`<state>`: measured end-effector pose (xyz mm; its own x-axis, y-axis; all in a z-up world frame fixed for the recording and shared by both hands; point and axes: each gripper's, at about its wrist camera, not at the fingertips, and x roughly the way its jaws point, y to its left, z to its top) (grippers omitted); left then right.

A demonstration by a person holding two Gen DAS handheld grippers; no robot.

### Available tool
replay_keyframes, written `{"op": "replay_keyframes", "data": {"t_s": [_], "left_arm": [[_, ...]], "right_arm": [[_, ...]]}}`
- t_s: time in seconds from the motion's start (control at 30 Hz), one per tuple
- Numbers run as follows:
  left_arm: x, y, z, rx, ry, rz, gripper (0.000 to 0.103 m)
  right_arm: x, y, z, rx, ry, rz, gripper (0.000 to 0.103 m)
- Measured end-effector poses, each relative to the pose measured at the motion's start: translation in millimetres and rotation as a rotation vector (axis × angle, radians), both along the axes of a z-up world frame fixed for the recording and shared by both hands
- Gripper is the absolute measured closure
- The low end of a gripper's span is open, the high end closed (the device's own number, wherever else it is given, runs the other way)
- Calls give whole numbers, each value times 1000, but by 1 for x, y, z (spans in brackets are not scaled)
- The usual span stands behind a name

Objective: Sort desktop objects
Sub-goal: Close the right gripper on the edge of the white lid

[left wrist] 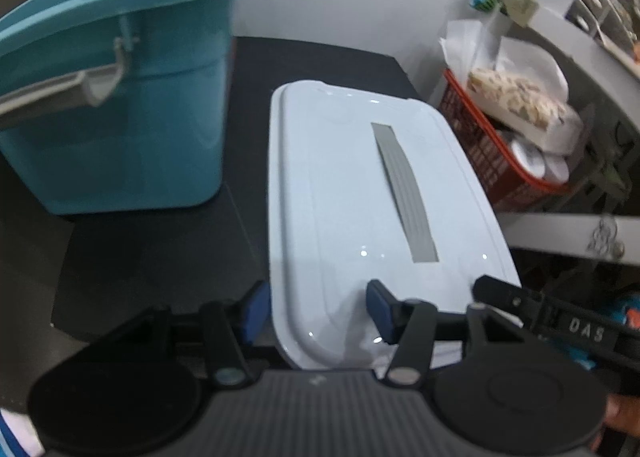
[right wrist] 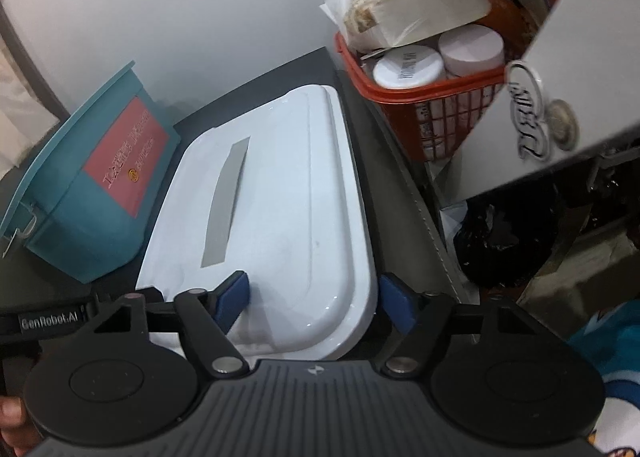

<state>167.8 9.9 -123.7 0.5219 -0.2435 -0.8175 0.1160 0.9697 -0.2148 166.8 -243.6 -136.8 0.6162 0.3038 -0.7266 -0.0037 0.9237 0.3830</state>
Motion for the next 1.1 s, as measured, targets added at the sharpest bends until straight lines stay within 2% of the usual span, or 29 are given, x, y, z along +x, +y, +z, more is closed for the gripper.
{"op": "replay_keyframes", "data": {"t_s": [0.2, 0.4, 0.5, 0.63, 0.73, 0.8, 0.9, 1.03, 1.1], "left_arm": [[-5, -3, 1, 9, 12, -10, 45], [-13, -3, 0, 15, 12, -13, 45], [-12, -1, 0, -3, 31, 7, 46], [-11, -7, 1, 20, 31, -1, 45], [-9, -5, 0, 15, 36, 5, 46], [-9, -6, 0, 18, 35, 1, 46], [-8, -6, 0, 17, 32, -2, 45], [-7, -5, 0, 9, 38, 7, 45], [-7, -5, 0, 11, 41, 8, 45]], "right_arm": [[-8, -12, -1, 46, 48, -56, 39], [-20, -14, -3, 78, 94, -84, 40], [-18, -15, -6, 76, 88, -69, 34], [-13, -18, -13, 91, 79, -64, 30], [-8, -19, -17, 115, 58, -51, 24], [-5, -18, -19, 135, 45, -44, 14], [-2, -15, -22, 142, 19, -30, 11], [-1, -10, -20, 111, 7, -11, 14], [-2, -13, -19, 95, 10, -16, 24]]}}
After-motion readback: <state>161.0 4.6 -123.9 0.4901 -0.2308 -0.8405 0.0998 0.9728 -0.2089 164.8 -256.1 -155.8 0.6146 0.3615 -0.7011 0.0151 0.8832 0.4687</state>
